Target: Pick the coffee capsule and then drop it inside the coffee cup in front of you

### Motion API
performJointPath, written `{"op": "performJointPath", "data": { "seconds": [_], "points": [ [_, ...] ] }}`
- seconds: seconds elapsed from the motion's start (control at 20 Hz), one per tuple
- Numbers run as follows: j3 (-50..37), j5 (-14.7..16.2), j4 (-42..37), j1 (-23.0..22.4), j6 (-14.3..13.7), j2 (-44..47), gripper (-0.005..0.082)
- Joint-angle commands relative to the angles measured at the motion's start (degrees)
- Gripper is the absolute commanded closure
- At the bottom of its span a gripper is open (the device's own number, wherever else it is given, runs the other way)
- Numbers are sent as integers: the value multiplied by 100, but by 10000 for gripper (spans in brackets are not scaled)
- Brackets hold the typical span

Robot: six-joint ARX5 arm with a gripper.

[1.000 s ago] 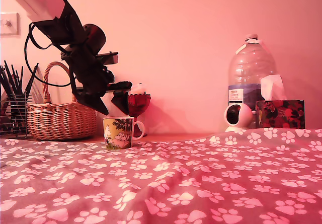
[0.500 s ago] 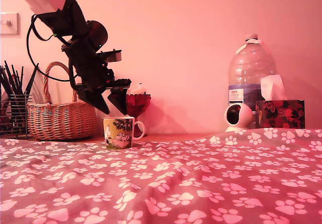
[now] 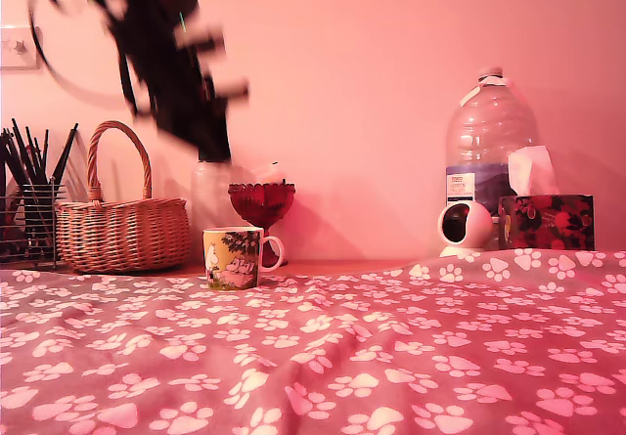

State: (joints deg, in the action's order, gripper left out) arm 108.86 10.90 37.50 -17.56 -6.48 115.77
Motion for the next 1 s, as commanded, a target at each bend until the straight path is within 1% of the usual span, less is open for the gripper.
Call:
{"op": "performJointPath", "data": {
  "seconds": [0.0,0.15,0.3,0.4,0.5,0.55,0.65,0.75,0.95],
  "points": [
    [-197,92,-85,31,11,-155,787],
    [-809,90,-365,72,26,-697,789],
    [-1633,136,-807,96,39,-1344,789],
    [-2216,229,-1032,133,116,-1834,789],
    [-2811,310,-1318,138,297,-2341,789],
    [-3071,328,-1449,138,317,-2590,789],
    [-3515,372,-1547,138,461,-3038,789],
    [-3882,372,-1602,136,483,-3447,789],
    [-4509,363,-1633,131,614,-4129,789]
  ]
}}
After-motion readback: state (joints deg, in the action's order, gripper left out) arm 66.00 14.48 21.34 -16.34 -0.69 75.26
